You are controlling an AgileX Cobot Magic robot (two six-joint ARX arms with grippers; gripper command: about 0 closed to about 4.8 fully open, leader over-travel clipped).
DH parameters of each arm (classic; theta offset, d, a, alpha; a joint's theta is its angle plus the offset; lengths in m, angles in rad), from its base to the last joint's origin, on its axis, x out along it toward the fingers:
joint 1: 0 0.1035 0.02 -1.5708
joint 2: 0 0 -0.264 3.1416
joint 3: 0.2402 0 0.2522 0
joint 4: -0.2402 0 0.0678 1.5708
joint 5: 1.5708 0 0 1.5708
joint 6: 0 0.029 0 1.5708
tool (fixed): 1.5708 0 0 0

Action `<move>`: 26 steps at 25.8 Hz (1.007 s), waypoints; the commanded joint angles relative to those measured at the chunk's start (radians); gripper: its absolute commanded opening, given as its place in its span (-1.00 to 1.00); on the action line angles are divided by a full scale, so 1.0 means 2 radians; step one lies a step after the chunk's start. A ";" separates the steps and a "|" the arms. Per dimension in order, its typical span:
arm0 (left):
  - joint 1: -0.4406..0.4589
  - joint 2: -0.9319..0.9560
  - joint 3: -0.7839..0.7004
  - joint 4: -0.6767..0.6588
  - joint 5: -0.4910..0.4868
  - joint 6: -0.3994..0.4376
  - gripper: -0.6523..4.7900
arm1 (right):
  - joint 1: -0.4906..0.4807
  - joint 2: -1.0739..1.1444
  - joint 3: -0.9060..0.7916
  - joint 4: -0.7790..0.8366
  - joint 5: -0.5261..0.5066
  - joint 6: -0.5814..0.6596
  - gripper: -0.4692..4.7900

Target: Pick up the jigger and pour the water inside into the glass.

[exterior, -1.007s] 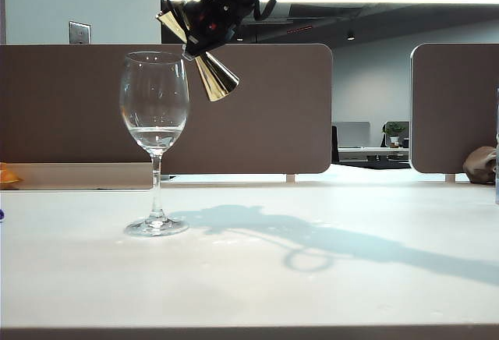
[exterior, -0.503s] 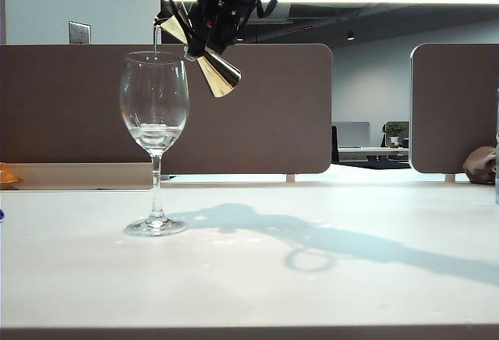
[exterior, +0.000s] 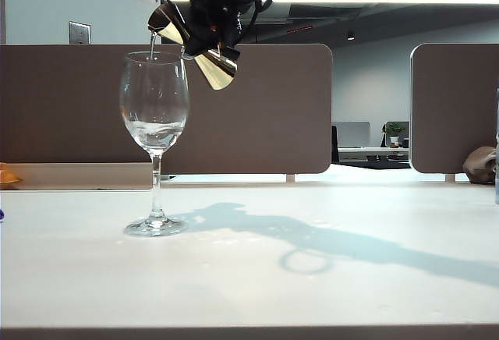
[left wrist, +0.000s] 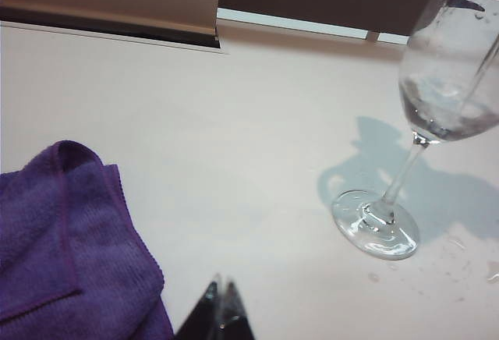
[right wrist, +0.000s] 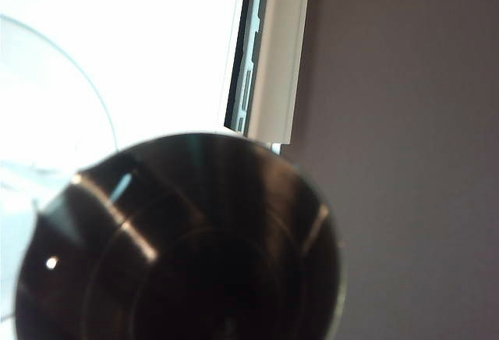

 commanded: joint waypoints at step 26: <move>0.001 0.000 0.001 0.006 0.002 0.001 -0.78 | 0.000 -0.004 0.004 0.093 0.021 -0.238 -0.84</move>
